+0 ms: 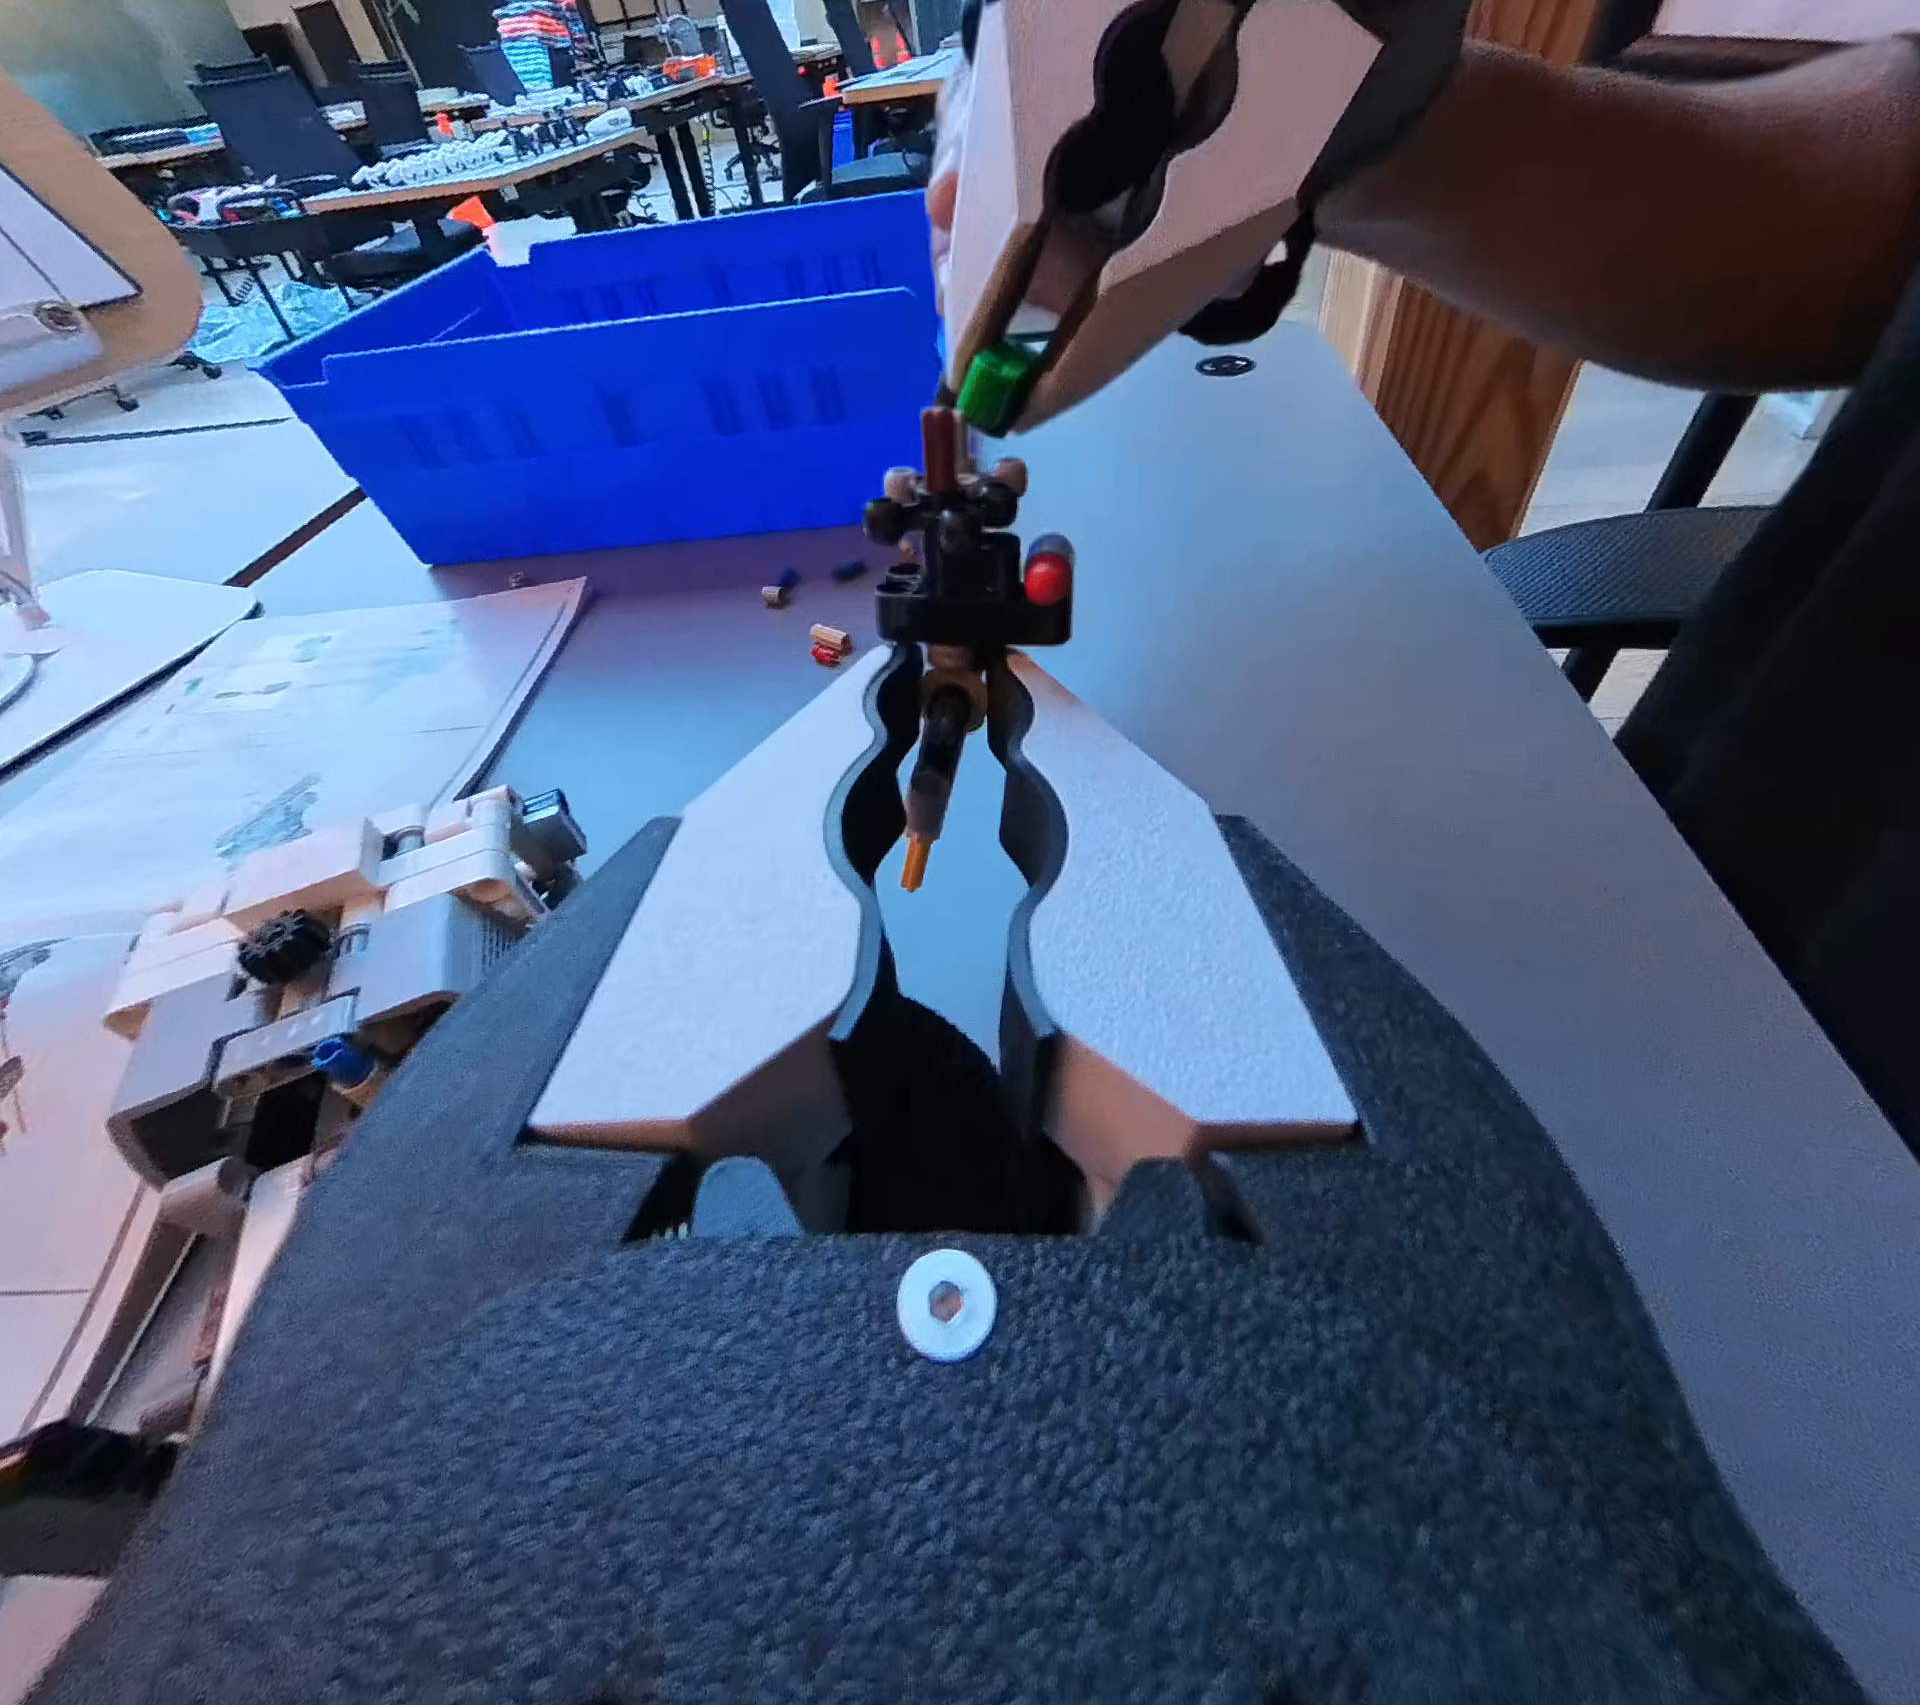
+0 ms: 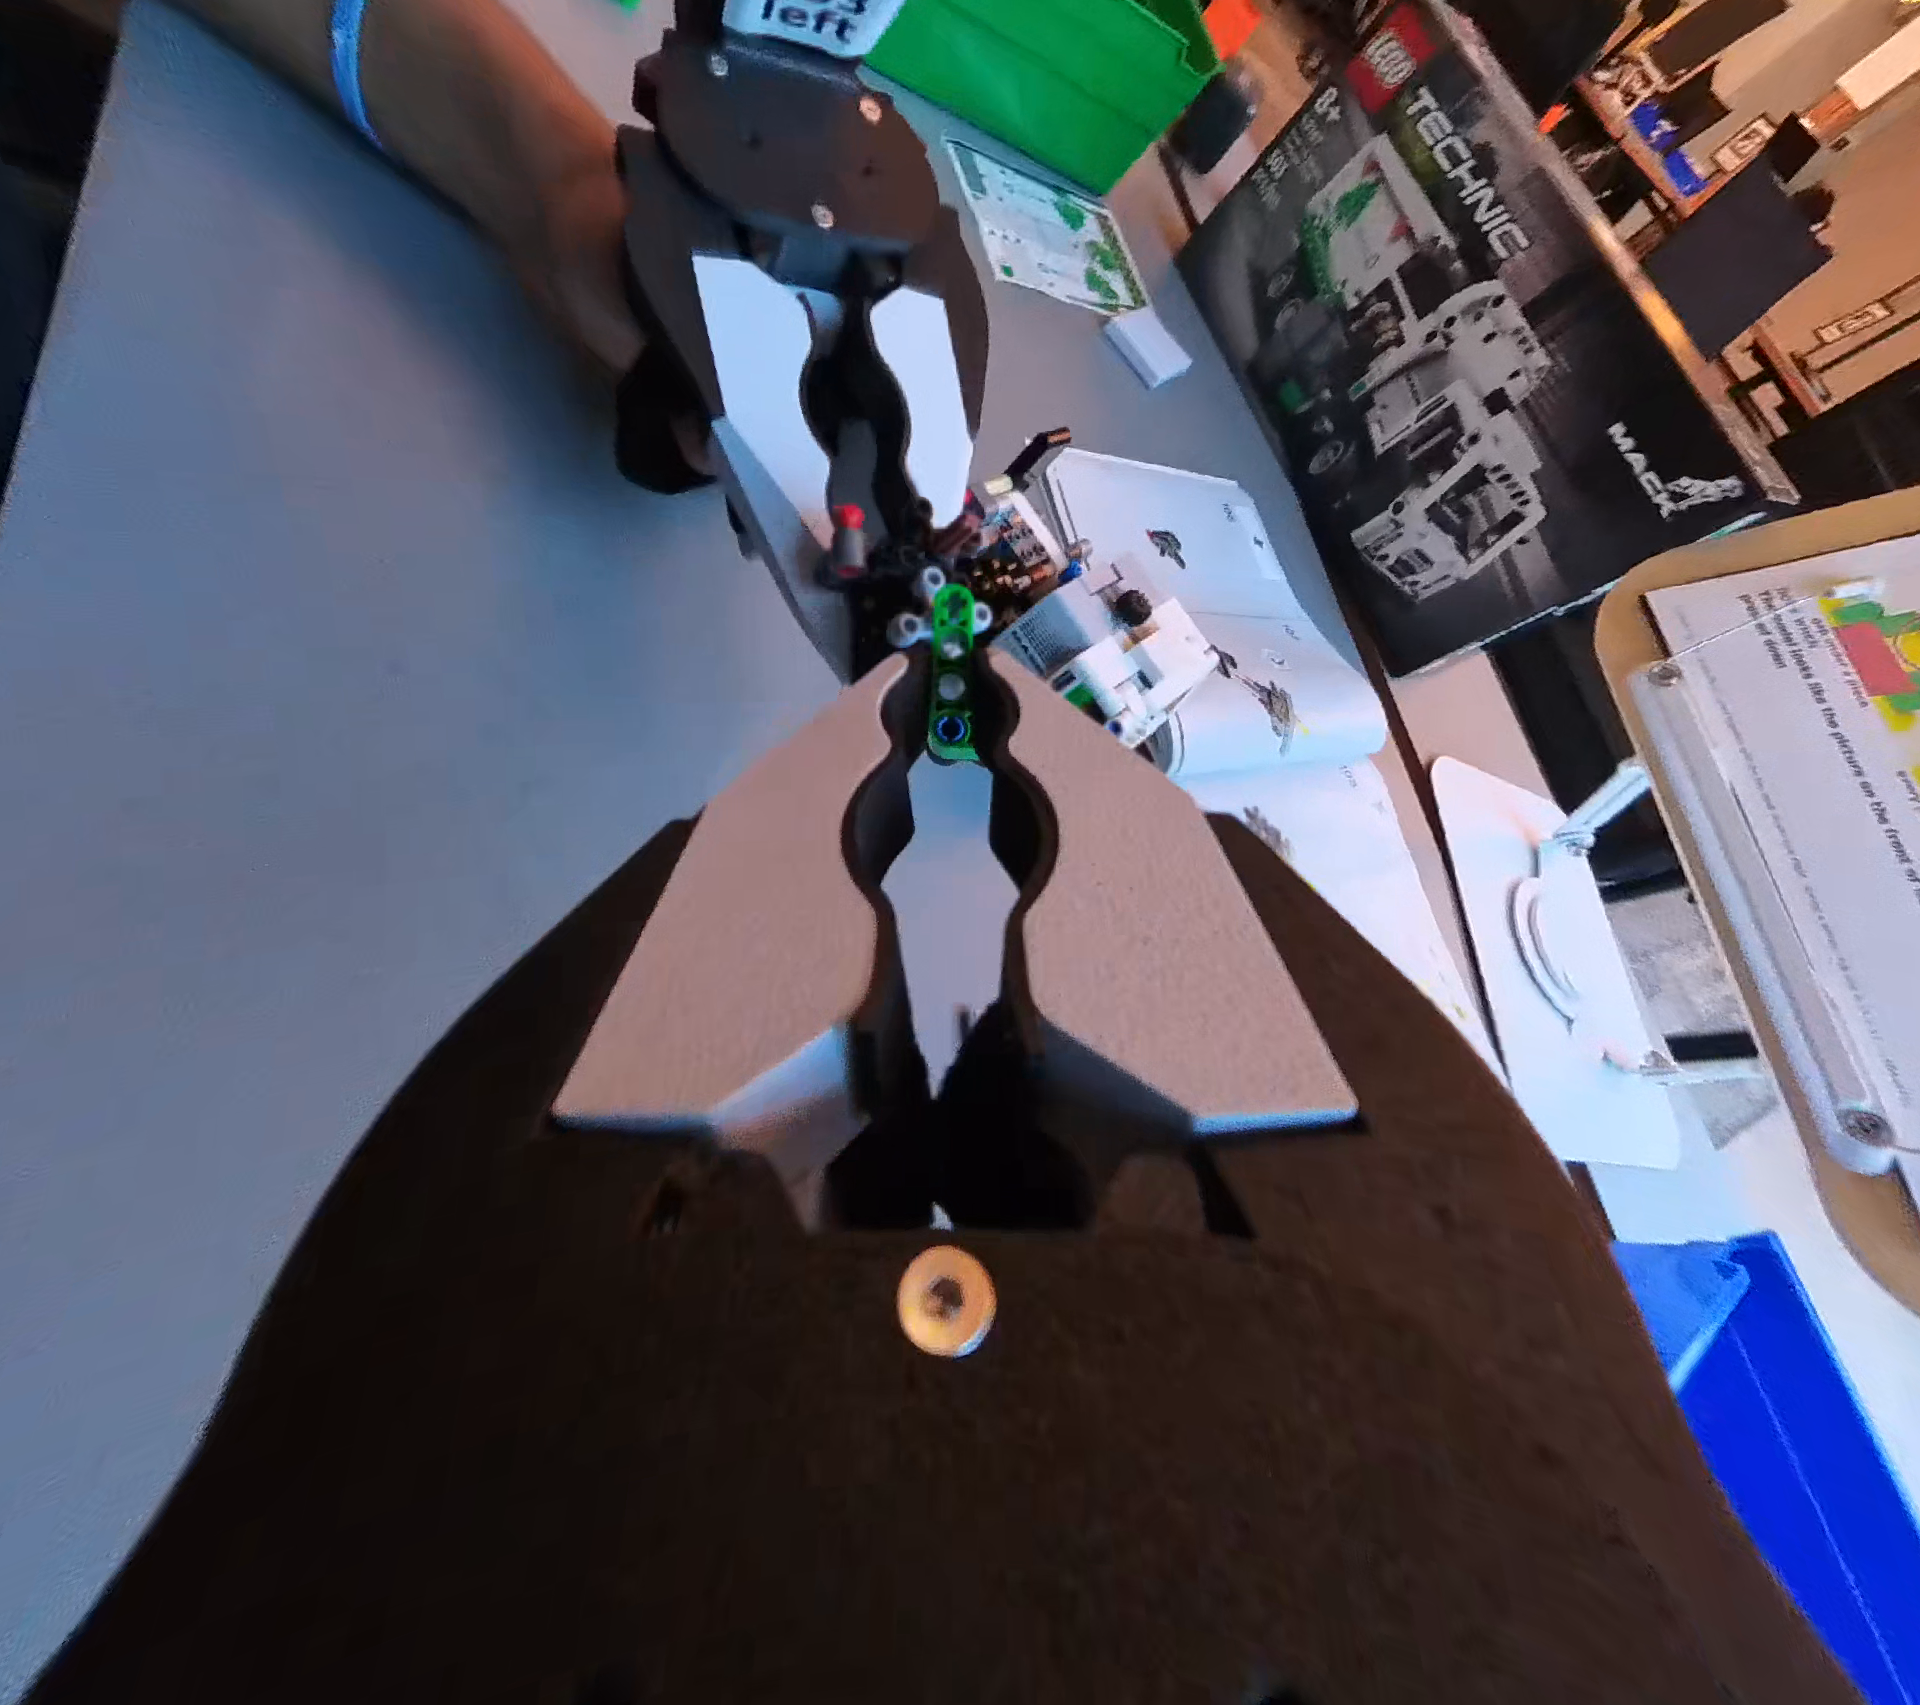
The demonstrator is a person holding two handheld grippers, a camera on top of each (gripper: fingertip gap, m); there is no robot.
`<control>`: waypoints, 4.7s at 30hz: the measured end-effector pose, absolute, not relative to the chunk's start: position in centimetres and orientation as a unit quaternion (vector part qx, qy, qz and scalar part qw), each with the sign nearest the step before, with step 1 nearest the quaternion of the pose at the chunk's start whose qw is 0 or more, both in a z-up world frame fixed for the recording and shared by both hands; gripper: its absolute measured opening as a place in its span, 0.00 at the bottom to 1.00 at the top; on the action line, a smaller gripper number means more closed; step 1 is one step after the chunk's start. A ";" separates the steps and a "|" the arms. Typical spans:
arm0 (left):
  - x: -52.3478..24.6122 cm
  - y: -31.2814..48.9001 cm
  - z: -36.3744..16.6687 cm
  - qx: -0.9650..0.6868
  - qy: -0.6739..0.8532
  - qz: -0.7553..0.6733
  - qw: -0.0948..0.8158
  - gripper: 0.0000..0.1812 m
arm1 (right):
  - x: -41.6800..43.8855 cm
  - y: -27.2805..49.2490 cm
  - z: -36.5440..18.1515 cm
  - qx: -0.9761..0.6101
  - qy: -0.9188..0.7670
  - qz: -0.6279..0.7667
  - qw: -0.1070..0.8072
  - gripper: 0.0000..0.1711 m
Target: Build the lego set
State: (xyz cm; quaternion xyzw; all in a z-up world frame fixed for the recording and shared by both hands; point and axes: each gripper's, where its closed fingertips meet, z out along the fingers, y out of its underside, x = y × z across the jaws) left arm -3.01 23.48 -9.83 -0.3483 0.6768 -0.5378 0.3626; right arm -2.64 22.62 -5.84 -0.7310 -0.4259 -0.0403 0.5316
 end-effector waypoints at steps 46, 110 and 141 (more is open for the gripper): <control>-2.6 23.8 -9.7 -0.327 0.680 -0.479 0.450 0.05 | -2.9 22.5 -6.0 -0.793 -0.335 0.031 0.509 0.04; -2.3 23.4 -9.9 -0.315 0.682 -0.391 0.532 0.05 | -1.9 21.6 -7.4 -0.853 -0.287 0.075 0.429 0.04; -2.0 23.6 -11.3 -0.222 0.717 -0.203 0.629 0.06 | -1.4 20.3 -10.2 -0.830 -0.311 0.031 0.462 0.04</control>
